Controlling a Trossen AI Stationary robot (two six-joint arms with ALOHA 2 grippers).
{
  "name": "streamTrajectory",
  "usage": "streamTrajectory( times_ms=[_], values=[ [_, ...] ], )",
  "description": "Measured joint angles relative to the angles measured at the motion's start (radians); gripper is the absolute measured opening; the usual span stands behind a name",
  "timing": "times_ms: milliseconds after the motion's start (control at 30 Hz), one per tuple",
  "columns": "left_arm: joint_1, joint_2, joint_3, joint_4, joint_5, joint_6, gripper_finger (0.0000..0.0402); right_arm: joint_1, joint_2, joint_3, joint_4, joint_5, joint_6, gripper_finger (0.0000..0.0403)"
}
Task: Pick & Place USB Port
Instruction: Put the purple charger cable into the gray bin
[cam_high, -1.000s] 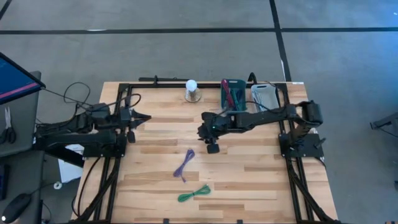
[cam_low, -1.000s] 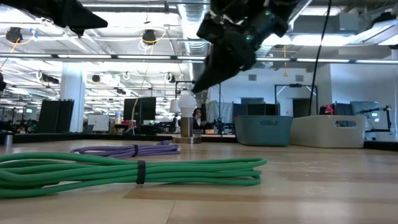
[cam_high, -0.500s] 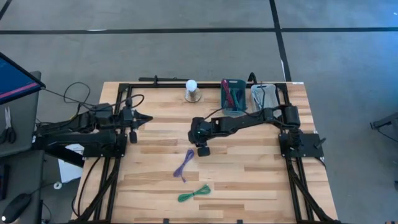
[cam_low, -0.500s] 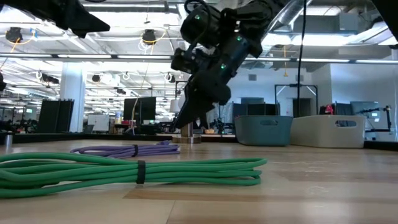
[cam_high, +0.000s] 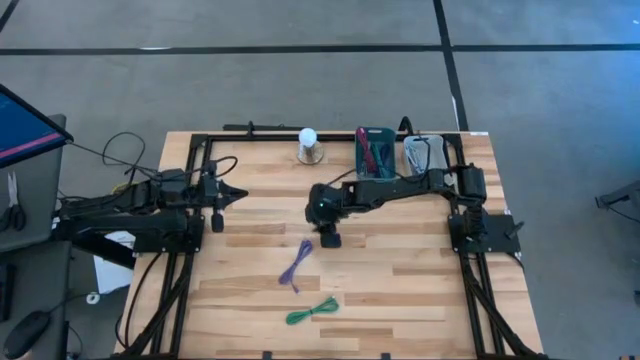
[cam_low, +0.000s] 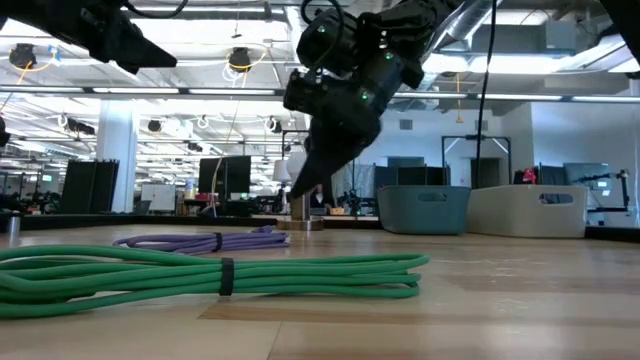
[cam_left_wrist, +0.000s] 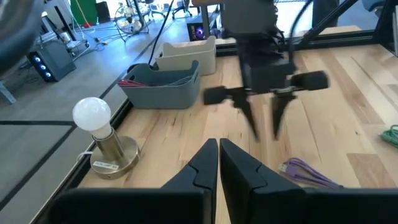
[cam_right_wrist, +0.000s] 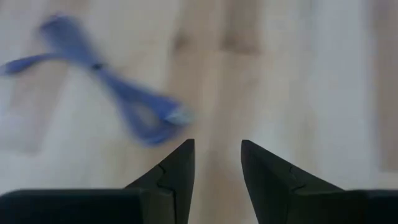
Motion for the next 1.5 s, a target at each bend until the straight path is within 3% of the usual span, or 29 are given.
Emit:
streamTrajectory(
  times_ms=[333, 533, 1233, 1367, 1500],
  values=[
    [0.000, 0.000, -0.004, 0.005, 0.000, 0.000, 0.0017, 0.118, 0.000, 0.000, -0.049, -0.031, 0.052, 0.0123],
    [0.000, 0.000, -0.004, 0.005, 0.000, 0.000, 0.0017, 0.168, 0.000, 0.000, -0.011, 0.069, 0.063, 0.0123],
    [0.000, 0.000, -0.005, 0.005, 0.000, -0.019, 0.0017, 0.173, 0.157, 0.002, 0.179, 0.074, 0.078, 0.0121],
    [0.000, 0.001, -0.005, 0.005, 0.000, -0.019, 0.0017, 0.171, 0.169, 0.004, 0.200, 0.074, 0.078, 0.0107],
    [0.000, 0.001, -0.005, 0.005, 0.000, -0.019, 0.0017, 0.164, 0.168, 0.003, 0.201, 0.082, 0.078, 0.0066]
  ],
)
